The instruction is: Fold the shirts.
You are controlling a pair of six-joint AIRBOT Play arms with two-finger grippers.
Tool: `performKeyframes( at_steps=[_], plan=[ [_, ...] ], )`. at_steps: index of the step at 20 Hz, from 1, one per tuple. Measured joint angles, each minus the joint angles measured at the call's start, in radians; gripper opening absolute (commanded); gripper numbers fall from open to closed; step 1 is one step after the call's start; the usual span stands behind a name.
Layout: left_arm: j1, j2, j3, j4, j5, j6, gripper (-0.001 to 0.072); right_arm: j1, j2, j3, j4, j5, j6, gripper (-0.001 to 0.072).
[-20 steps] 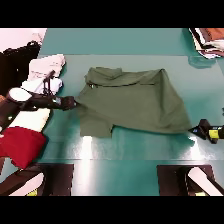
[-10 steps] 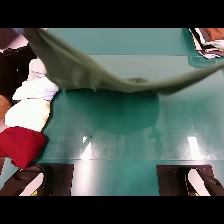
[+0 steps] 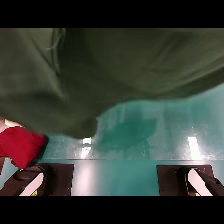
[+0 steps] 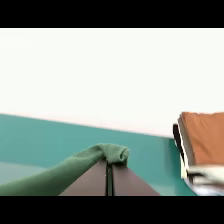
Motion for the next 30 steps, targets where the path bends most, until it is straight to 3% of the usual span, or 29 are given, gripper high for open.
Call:
performKeyframes(
  at_steps=[6, 11, 16, 21, 30],
  plan=[
    [0.000, -0.153, -0.237, 0.098, -0.093, -0.057, 0.0022, 0.010, -0.175, -0.188, -0.033, 0.093, 0.051, 0.0013],
    [0.000, -0.461, -0.386, 0.121, -0.106, -0.066, 0.0022, 0.084, -0.439, -0.341, -0.045, 0.113, 0.060, 0.0013],
    [0.000, -0.768, -0.391, 0.121, 0.071, -0.066, 0.0022, 0.156, -0.753, -0.263, -0.059, 0.013, 0.077, 0.0014],
    [0.010, -0.890, -0.337, 0.120, 0.217, -0.060, 0.0022, 0.196, -0.933, -0.098, -0.064, -0.058, 0.084, 0.0013],
    [0.050, -0.913, -0.393, 0.179, -0.103, 0.021, 0.0022, 0.227, -0.820, -0.391, -0.148, -0.092, 0.059, 0.0014]
  ],
)
